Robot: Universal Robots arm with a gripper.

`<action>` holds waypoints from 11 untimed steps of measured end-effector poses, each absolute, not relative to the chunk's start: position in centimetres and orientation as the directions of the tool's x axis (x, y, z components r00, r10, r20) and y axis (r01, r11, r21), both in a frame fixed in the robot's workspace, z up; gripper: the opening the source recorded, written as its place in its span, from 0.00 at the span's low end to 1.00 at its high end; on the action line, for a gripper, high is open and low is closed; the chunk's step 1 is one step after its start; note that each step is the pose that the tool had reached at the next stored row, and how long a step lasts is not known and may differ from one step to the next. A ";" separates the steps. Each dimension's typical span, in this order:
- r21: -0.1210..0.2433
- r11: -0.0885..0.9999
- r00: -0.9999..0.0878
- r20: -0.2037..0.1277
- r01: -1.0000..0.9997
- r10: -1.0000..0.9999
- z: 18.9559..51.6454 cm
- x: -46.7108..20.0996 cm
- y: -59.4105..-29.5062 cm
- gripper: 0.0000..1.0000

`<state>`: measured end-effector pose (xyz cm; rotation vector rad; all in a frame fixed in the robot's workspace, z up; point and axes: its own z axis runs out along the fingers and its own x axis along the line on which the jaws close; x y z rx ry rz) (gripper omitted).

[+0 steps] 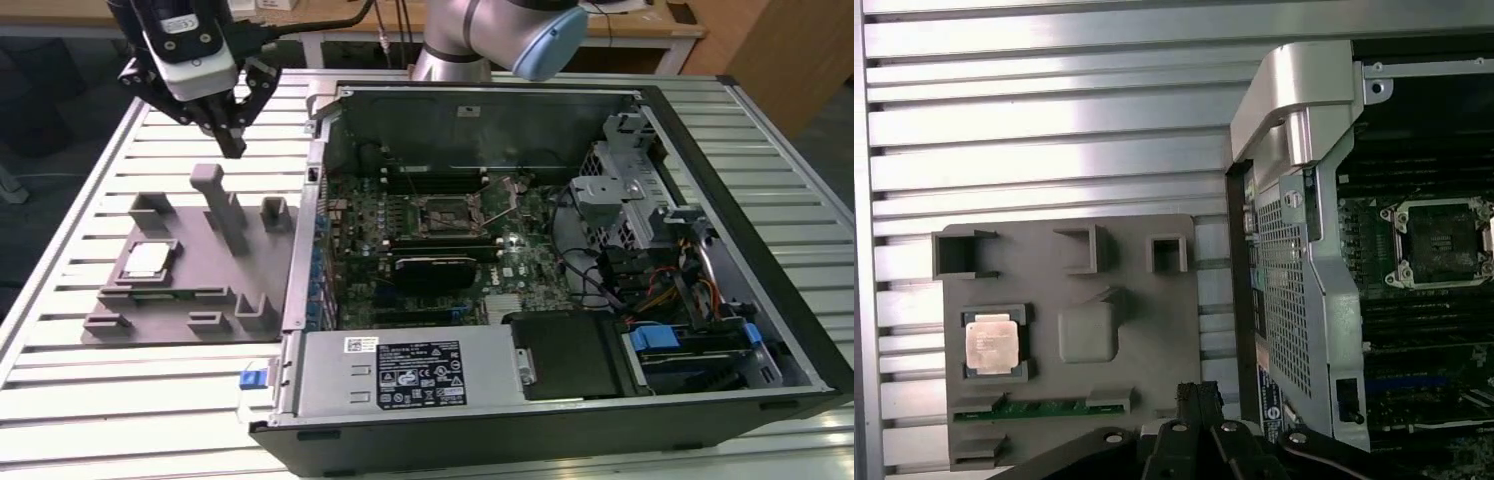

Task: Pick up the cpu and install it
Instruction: 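Reach for the cpu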

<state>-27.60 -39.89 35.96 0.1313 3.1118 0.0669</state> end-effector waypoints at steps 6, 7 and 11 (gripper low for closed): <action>0.044 0.995 -0.996 -0.025 0.085 0.086 35.0 -28.8 -39.9 0.11; 0.043 0.995 -0.996 -0.025 0.085 0.086 34.9 -29.0 -39.9 0.11; 0.043 0.995 -0.996 -0.025 0.086 0.087 34.2 -30.0 -39.9 0.11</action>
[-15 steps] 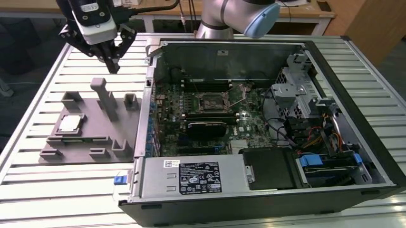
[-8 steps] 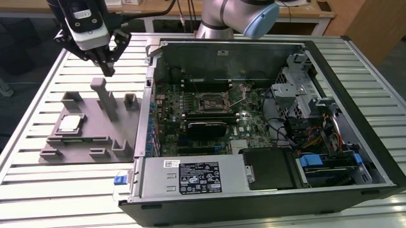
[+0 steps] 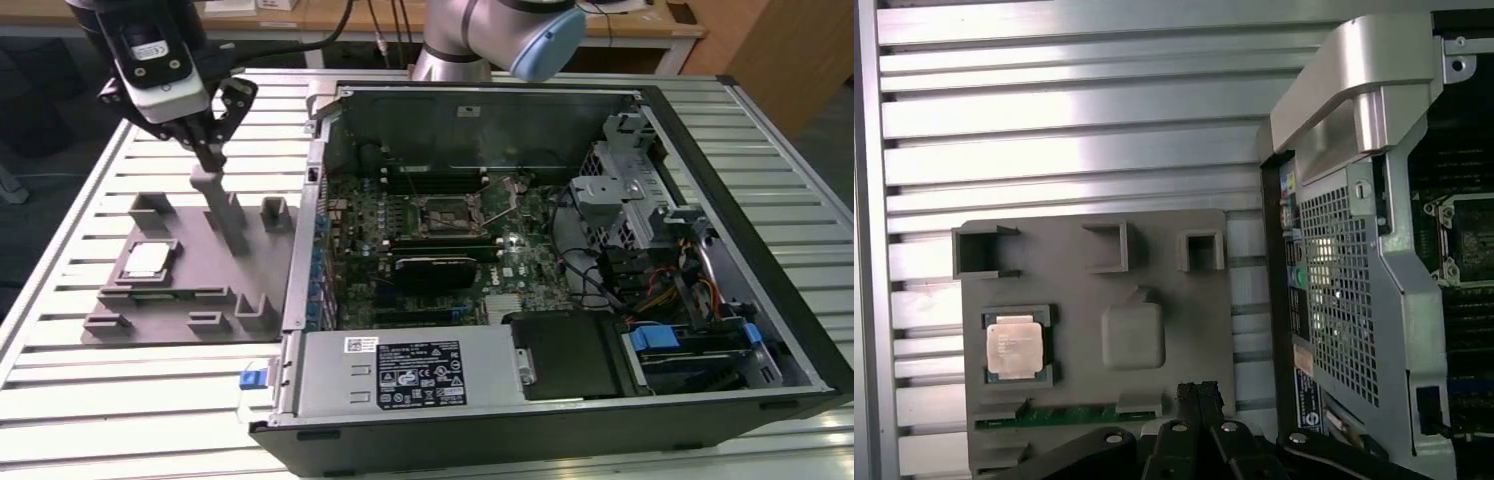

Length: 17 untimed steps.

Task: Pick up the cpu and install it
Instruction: 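Reach for the cpu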

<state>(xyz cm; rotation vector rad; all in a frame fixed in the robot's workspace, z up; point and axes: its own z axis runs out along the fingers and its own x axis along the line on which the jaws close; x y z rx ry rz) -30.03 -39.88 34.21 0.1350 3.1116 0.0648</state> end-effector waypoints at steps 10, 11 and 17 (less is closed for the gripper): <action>0.042 0.995 -0.996 -0.025 0.090 0.091 33.2 -32.6 -39.8 0.11; 0.042 0.995 -0.996 -0.025 0.090 0.091 33.1 -32.9 -39.8 0.11; 0.041 0.995 -0.995 -0.025 0.092 0.093 32.7 -34.5 -39.7 0.11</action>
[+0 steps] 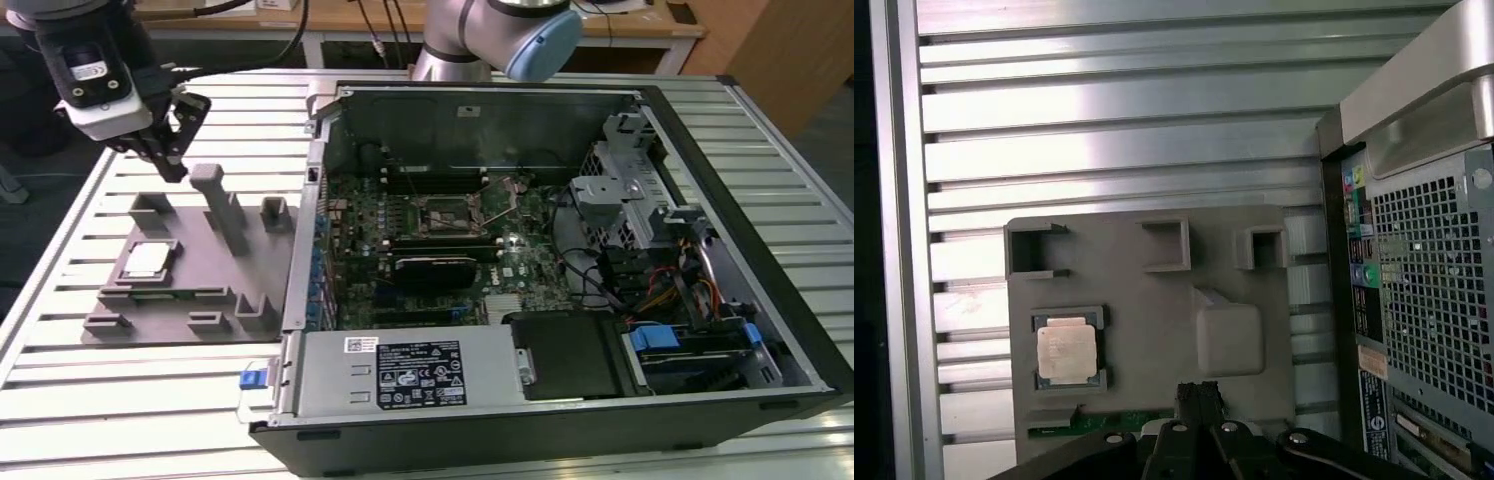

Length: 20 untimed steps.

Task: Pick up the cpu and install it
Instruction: 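Reach for the cpu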

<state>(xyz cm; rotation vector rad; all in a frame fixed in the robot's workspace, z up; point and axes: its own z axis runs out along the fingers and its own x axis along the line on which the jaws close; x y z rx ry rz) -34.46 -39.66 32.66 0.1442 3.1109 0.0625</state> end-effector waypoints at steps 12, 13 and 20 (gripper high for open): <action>0.040 0.995 -0.995 -0.025 0.094 0.095 31.4 -36.6 -39.4 0.11; 0.040 0.995 -0.995 -0.025 0.094 0.095 31.3 -36.7 -39.4 0.11; 0.039 0.995 -0.995 -0.025 0.094 0.095 30.5 -37.4 -39.1 0.11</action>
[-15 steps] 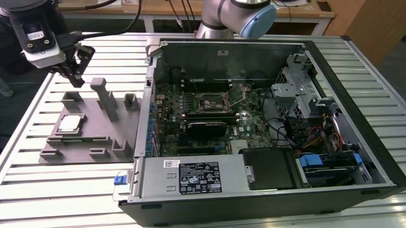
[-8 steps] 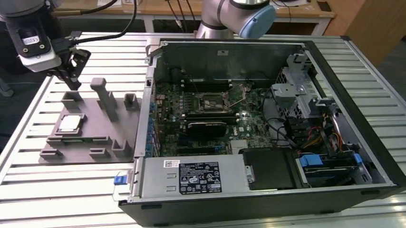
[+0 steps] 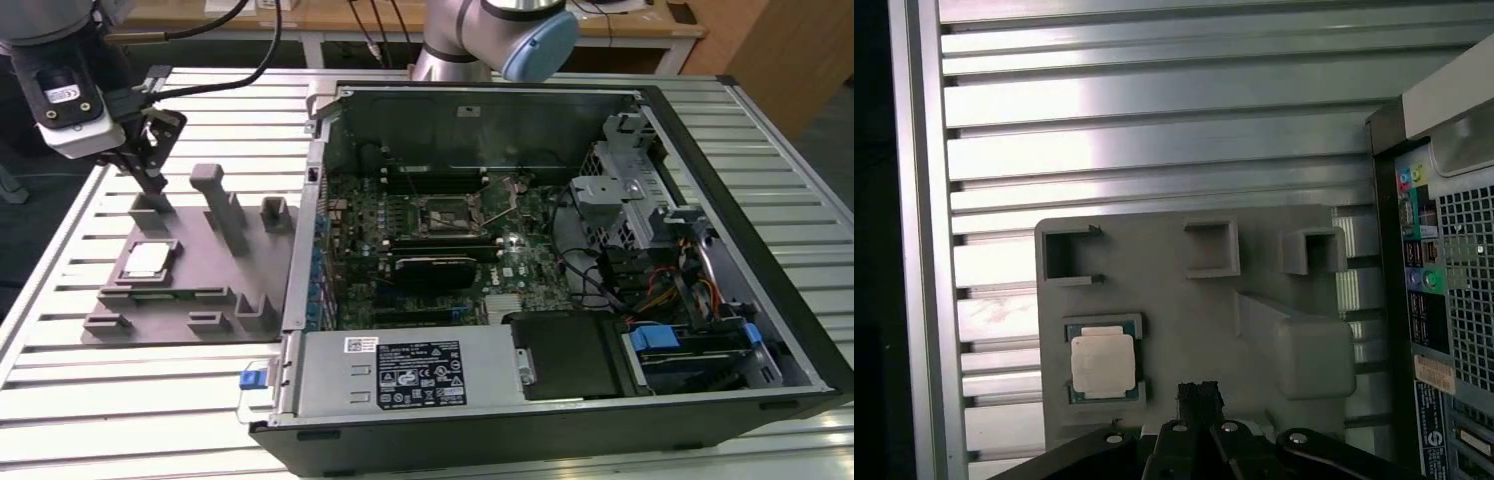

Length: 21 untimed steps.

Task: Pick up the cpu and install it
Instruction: 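Reach for the cpu, then pick up the cpu and move it towards the insertion slot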

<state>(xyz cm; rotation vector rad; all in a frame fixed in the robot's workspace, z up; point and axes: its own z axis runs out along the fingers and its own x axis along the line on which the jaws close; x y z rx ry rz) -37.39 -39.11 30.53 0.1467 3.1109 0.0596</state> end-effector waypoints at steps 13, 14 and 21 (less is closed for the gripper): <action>0.040 0.995 -0.995 -0.025 0.094 0.095 30.2 -37.7 -39.1 0.11; 0.040 0.995 -0.995 -0.025 0.094 0.095 30.2 -37.8 -39.1 0.11; 0.040 0.995 -0.995 -0.025 0.094 0.095 30.0 -38.1 -39.1 0.11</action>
